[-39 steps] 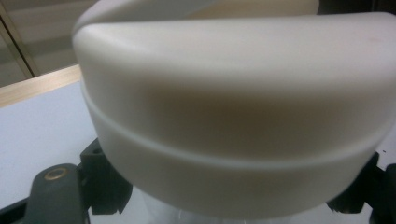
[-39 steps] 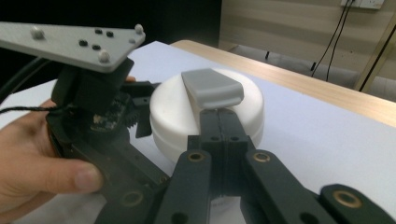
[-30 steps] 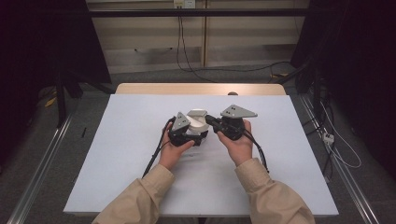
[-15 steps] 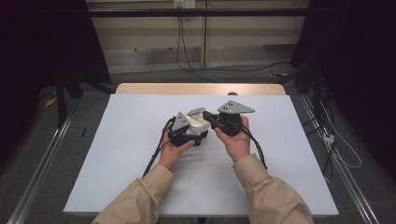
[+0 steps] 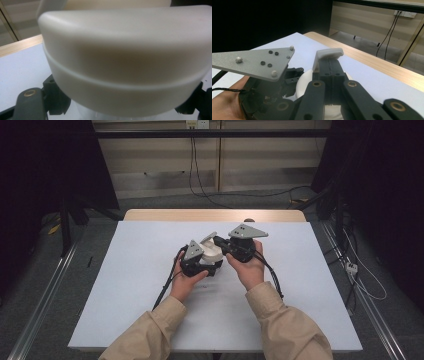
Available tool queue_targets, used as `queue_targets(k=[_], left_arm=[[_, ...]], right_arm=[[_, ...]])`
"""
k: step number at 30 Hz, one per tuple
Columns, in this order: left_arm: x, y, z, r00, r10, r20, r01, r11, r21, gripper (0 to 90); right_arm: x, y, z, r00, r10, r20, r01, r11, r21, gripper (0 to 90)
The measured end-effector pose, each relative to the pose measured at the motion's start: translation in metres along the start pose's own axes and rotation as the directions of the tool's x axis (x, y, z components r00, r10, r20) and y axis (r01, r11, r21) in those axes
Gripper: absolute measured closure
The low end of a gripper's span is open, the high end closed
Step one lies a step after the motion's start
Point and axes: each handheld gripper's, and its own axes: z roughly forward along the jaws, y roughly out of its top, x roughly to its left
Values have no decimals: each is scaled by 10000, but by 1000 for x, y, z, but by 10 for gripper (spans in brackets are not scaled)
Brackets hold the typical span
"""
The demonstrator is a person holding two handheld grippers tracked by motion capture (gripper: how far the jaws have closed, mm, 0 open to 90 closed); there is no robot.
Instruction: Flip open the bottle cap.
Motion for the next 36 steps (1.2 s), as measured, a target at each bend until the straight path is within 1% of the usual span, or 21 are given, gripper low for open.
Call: queue_targets(k=[19,32,34,36], left_arm=[[0,0,0,10000,-13,-8,13,10000,-7,185],[0,0,0,10000,-12,-13,12,10000,5,185],[1,0,0,9999,103,-60,-103,9999,42,185],[1,0,0,9999,98,-59,-98,10000,-2,185]], right_arm=[[-1,11,13,9998,-184,6,184,9998,120,900],[-1,14,22,9997,-236,-24,237,9995,227,900],[0,15,23,9993,-367,18,366,9990,257,900],[1,17,24,9985,-543,43,542,9982,256,900]])
